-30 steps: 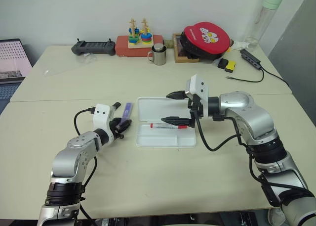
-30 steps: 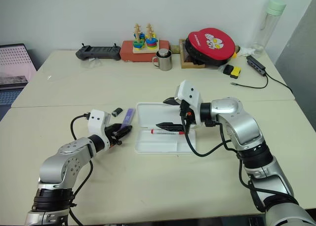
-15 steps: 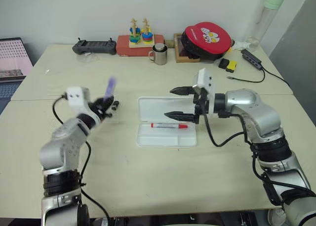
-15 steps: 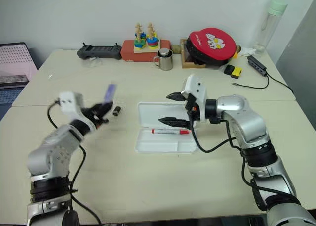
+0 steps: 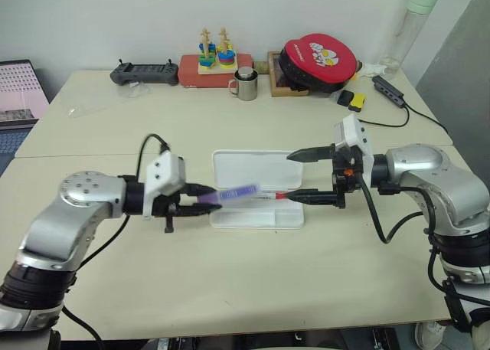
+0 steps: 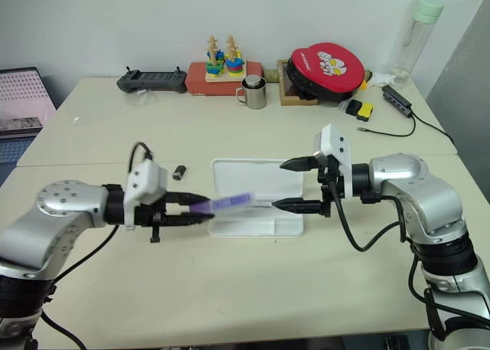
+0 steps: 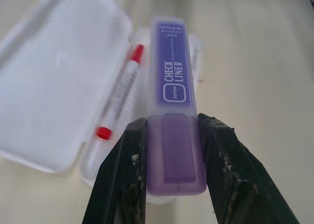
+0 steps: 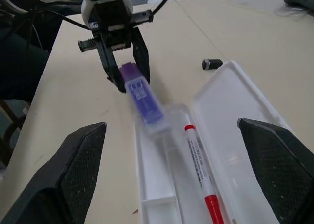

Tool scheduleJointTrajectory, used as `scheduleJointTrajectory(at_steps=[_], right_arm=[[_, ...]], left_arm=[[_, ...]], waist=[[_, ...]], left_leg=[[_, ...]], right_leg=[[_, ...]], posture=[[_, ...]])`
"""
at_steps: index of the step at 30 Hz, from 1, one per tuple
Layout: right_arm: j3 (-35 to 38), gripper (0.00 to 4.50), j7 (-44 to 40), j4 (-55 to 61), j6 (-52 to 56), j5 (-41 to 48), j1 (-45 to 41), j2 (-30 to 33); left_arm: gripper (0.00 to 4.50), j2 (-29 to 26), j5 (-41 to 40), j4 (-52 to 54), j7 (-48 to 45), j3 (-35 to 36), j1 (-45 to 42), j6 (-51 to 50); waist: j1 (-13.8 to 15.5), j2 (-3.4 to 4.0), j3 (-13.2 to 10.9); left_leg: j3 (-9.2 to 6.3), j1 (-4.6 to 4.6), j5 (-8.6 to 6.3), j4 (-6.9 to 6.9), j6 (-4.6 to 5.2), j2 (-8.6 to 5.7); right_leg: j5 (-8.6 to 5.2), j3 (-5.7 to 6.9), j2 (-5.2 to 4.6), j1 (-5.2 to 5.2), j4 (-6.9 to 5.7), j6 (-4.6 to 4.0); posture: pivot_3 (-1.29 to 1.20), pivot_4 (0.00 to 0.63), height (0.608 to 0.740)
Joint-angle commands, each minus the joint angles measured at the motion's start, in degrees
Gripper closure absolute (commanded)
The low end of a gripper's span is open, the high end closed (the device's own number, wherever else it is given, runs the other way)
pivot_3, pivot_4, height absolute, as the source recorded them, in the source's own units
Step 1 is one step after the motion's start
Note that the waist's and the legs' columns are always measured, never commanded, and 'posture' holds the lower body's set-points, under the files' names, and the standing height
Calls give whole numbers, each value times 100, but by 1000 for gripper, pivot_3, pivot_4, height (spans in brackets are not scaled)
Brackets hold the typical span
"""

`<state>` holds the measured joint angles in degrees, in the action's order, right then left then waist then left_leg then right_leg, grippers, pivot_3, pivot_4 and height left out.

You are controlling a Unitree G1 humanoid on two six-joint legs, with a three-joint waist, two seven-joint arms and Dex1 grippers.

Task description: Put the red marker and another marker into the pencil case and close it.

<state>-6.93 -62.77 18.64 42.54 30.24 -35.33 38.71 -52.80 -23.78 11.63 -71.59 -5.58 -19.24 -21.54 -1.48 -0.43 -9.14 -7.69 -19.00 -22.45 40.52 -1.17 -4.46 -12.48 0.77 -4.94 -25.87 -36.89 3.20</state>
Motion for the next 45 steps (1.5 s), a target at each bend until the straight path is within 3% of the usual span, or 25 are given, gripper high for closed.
scheduleJointTrajectory(at_steps=[1, 9, 20, 22, 31, 34, 41, 45], right_arm=[[-133, 0, 141, 351, 17, -84, 117, 111], [-229, 0, 323, 696, 224, 48, 324, 113], [-362, 0, 594, 991, 424, 103, 501, 50], [-356, 0, 633, 1008, 440, 118, 507, 35], [-366, 0, 689, 1008, 450, 127, 503, 38], [-332, 0, 713, 1012, 421, 125, 517, 25], [230, 0, 1092, 809, 410, 497, 151, -513], [335, 0, 1354, 434, 264, 491, -260, -868]], left_arm=[[3288, 107, 530, -376, -342, -406, -405, 638], [3288, 376, 1088, -997, -481, -745, -851, 1089], [3288, 708, 1313, -1162, -500, -919, -1061, 885], [2582, 728, 1307, -1174, -523, -924, -1063, 873], [652, 817, 1241, -1122, -440, -831, -1042, 731], [23, 914, 674, -854, -184, -338, -1050, 131], [23, 1327, -1029, -204, 1454, 1711, -1075, -1736], [23, 1683, -1024, -539, 3149, 2732, -1360, -1959]], waist=[[15, -1, -1], [12, -2, -1], [16, -3, -1], [13, -3, -1], [13, -3, -1], [13, -4, -2], [-4, -7, -4], [-4, -12, -3]], left_leg=[[-1, 0, 0, 0, 0, 0], [0, -2, 0, 2, 1, -1], [-1, -5, -1, 8, 2, -3], [-2, -4, -1, 8, 2, -1], [-1, -4, -1, 9, 2, -2], [-1, -5, -1, 9, 2, -2], [-6, -7, -1, 15, 2, 1], [-6, -4, -1, 21, 2, -1]], right_leg=[[0, 1, 0, 0, 0, 0], [0, 7, 1, -2, -2, 0], [0, 10, 1, -3, -3, 1], [0, 11, 1, -3, -4, 1], [0, 12, 1, -3, -5, 1], [0, 11, 1, -3, -5, 1], [0, 5, 2, -6, -9, 1], [0, 7, 2, -3, -11, 1]], posture=[[0, 150, 740], [0, 150, 740], [0, 150, 740], [0, 150, 740], [0, 150, 740], [0, 150, 740], [0, 150, 740], [0, 150, 740]])
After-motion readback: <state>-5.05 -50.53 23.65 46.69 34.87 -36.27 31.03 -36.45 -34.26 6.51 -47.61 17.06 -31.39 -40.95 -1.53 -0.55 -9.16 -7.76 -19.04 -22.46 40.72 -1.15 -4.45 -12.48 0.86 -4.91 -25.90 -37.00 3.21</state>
